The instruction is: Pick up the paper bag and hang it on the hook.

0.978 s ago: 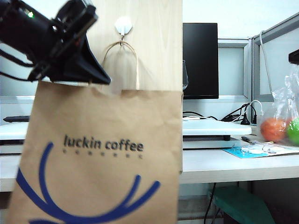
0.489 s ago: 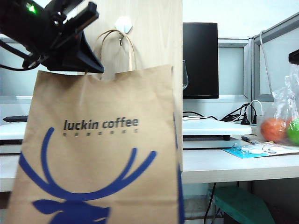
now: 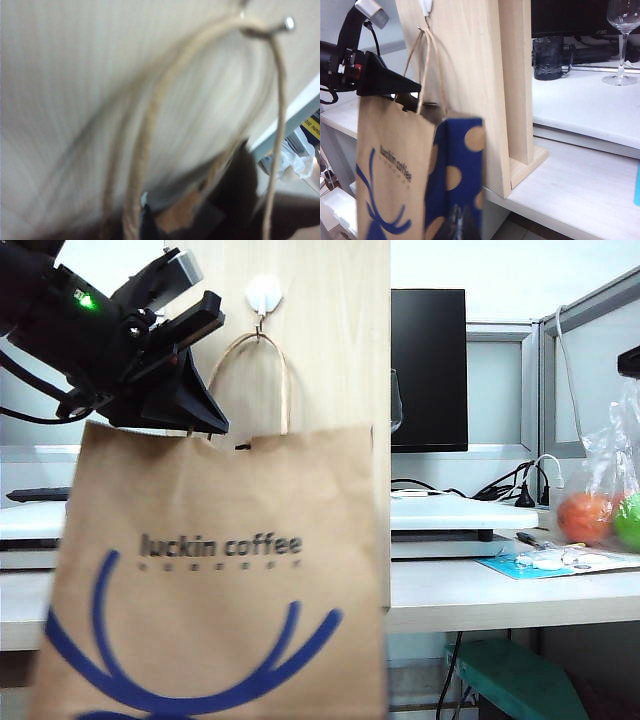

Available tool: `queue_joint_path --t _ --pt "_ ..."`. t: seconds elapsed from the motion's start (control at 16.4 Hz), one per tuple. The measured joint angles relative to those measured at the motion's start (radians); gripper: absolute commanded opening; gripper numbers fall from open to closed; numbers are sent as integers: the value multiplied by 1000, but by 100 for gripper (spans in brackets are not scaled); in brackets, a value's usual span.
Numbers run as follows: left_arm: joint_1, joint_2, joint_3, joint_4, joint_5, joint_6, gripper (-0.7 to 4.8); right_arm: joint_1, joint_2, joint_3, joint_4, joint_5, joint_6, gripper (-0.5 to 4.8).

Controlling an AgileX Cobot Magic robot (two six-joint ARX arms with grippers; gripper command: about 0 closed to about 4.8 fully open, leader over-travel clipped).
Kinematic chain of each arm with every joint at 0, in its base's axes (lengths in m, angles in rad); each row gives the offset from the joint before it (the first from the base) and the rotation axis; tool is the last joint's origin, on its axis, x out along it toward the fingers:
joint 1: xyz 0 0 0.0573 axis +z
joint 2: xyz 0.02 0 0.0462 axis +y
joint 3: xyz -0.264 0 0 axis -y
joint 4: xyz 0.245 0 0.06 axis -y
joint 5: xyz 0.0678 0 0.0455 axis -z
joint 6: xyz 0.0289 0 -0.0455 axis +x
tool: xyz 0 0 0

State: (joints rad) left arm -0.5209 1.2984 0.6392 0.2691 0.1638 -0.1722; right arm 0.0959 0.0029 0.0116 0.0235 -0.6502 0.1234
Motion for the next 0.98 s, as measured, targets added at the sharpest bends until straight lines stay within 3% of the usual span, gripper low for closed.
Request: queue_joint_path --t 0.12,0.18,0.43,0.73,0.86,0.92,0.98 --pt "0 0 0 -20 0 0 283 0 0 0 0 0 0 -1" --pt "0 0 0 -32 0 0 306 0 0 0 0 0 0 -1" --pt "0 -2 0 -56 0 -5 351 0 0 0 0 0 0 -1" --pt "1 -142 0 -81 71 -24 350 0 0 0 0 0 0 -1" --pt "0 -219 0 -143 142 -27 292 0 0 0 0 0 0 -1" --pt "0 -248 0 -200 165 -23 95 0 0 0 0 0 0 -1" --pt "0 -281 0 -256 169 -6 -1 0 0 0 0 0 0 -1"
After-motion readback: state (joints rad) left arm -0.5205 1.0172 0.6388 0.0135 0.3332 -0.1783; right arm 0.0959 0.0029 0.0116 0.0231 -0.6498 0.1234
